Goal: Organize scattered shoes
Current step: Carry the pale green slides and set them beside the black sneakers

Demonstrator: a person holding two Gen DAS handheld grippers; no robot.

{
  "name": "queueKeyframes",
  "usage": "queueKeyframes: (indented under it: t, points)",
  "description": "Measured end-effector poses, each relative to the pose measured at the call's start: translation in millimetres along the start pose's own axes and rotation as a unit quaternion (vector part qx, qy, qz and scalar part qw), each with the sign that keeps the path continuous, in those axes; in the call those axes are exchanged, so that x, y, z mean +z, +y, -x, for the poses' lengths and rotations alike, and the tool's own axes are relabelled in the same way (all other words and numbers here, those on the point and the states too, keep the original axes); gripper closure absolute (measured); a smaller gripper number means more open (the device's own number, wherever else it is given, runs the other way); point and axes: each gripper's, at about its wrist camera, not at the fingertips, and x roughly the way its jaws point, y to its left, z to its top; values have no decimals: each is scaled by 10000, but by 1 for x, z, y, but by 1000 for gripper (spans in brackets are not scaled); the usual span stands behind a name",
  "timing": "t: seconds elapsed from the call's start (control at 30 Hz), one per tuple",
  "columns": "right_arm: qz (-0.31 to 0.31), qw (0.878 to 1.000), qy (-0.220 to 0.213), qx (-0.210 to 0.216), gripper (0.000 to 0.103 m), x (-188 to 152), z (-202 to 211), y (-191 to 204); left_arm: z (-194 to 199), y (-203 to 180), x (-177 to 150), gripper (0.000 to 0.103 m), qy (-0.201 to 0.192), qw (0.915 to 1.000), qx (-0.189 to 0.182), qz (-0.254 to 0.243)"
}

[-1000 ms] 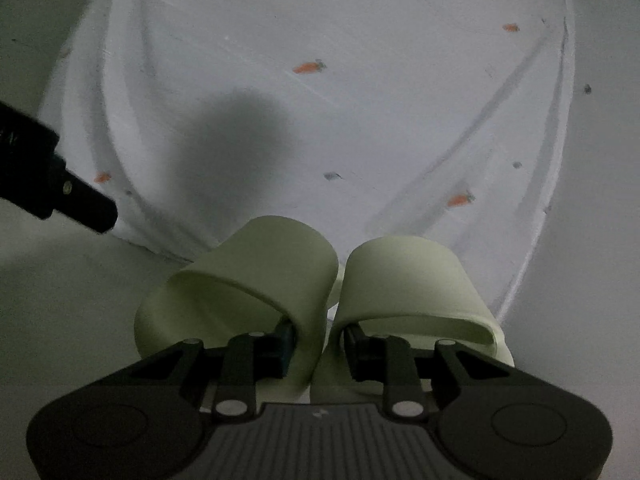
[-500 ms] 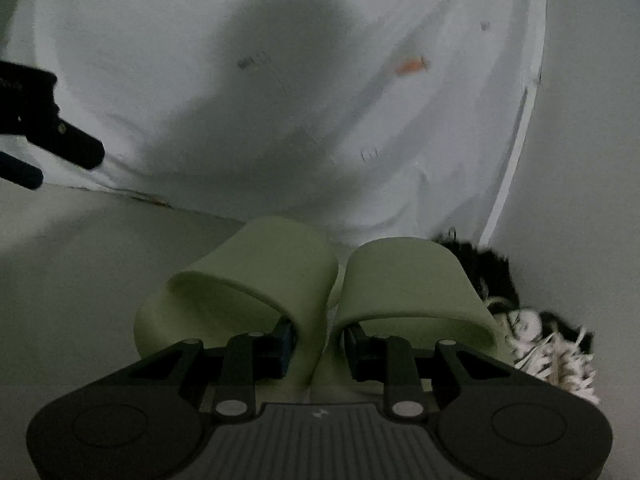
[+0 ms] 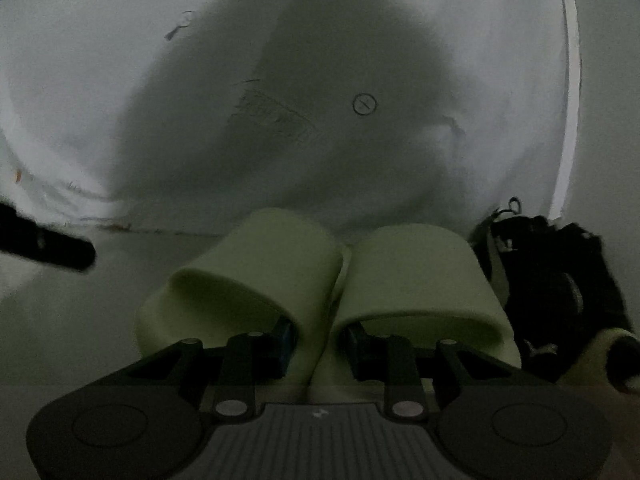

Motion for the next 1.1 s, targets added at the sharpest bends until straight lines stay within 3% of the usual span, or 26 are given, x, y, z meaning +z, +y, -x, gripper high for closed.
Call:
queueKeyframes:
  t: [0.17,0.4,0.67,1.0,1.1]
  points:
    - [67,9990,115,420,69,-4,-16,-14,-31,3,0,0,122,9997,-132,147]
    - [-492,9986,154,-150,68,4,-47,-67,-46,5,-2,0,249,9995,-159,139]
    - [-720,9968,227,-271,60,7,-50,-68,-45,4,-2,0,298,9993,-140,182]
    - [-1757,9841,225,-132,59,7,-49,-76,-28,0,2,0,177,9993,-224,230]
    - [-2193,9752,292,-17,57,9,-50,-83,-25,2,4,0,129,9993,-221,258]
